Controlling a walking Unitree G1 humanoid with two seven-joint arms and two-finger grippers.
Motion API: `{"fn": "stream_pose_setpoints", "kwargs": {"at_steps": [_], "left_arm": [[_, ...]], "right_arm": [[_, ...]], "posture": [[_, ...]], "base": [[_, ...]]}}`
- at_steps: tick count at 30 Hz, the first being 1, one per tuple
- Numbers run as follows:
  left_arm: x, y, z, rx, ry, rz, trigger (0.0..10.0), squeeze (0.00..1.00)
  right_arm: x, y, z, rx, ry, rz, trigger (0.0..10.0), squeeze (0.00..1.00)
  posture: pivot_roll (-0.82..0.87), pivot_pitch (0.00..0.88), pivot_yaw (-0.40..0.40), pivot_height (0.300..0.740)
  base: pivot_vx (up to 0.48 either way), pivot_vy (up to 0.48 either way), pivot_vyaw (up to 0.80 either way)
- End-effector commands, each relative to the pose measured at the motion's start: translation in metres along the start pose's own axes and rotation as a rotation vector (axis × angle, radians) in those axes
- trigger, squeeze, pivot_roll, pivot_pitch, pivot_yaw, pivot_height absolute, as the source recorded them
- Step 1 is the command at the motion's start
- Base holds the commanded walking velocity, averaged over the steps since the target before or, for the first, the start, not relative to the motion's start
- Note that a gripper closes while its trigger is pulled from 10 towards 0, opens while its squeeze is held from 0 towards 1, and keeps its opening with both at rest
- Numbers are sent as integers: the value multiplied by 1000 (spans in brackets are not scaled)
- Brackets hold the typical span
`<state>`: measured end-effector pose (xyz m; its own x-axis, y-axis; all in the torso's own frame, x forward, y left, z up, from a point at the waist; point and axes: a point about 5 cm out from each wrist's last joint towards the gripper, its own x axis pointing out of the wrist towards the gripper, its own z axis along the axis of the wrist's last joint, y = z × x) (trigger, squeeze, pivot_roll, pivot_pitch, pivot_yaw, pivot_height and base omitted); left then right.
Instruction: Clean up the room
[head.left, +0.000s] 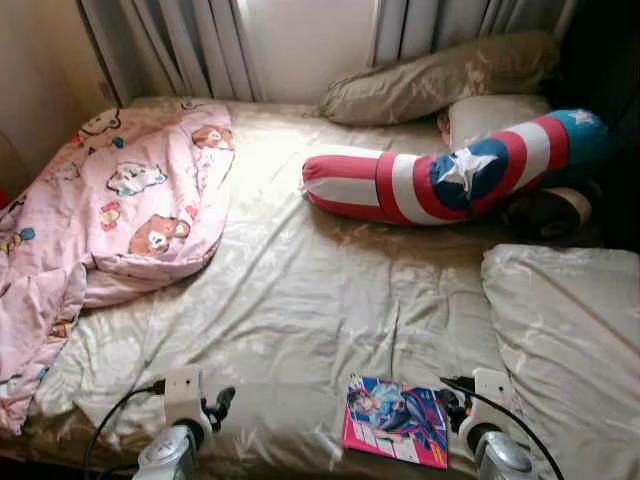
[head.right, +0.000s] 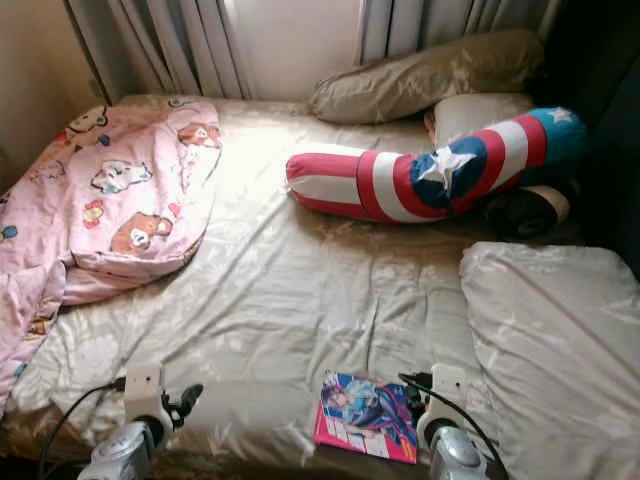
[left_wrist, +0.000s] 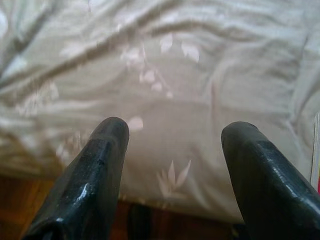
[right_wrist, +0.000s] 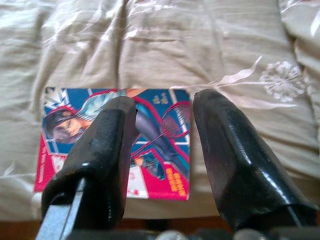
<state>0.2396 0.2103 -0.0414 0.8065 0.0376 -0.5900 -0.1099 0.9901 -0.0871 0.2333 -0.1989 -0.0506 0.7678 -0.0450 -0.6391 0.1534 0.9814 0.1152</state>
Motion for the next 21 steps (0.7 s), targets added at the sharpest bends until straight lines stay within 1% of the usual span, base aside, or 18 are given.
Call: {"fn": "stream_pose_setpoints", "kwargs": {"at_steps": [1,2,4,5,8,9,12,16,17,18,21], "left_arm": [[-3,1,-12,14,55,7,10000,0],[-5,1,-21,14,93,14,10000,0],[-6,0,-23,11,103,16,10000,0],[-6,0,-25,12,113,15,10000,0],[-7,0,-27,14,118,21,10000,0],[-7,0,-26,18,113,21,10000,0],[-6,0,-25,29,104,16,10000,0],[-6,1,-23,35,88,21,10000,0],[-6,0,-21,36,83,17,10000,0],[-5,0,-21,37,83,16,10000,0],[-6,1,-21,41,87,16,10000,0]], "right_arm": [[0,-1,-4,-10,33,-10,10000,0],[-2,-4,-9,15,54,-35,10000,0],[-3,-6,-11,28,59,-44,10000,0],[-4,-10,-14,53,72,-65,10000,0],[-7,-15,-20,71,88,-80,10000,0],[-9,-19,-25,68,111,-91,10000,0],[-12,-20,-33,69,145,-84,10000,0],[-17,-17,-48,27,203,-46,10000,0],[-20,-16,-56,-28,236,-30,10000,0],[-21,-16,-59,-41,244,-25,10000,0],[-25,-12,-70,-42,274,-12,10000,0]], "posture": [[-33,0,-15,740],[-37,0,-14,740],[-40,0,-15,740],[-41,0,-17,740],[-42,0,-20,740],[-44,0,-19,740],[-45,0,-19,740],[-43,0,-21,740],[-39,0,-20,740],[-39,0,-20,740],[-35,0,-16,740]], "base": [[0,0,0],[0,0,0],[0,0,0],[0,0,0],[0,0,0],[0,0,0],[0,0,0],[0,0,0],[0,0,0],[0,0,0],[0,0,0]]}}
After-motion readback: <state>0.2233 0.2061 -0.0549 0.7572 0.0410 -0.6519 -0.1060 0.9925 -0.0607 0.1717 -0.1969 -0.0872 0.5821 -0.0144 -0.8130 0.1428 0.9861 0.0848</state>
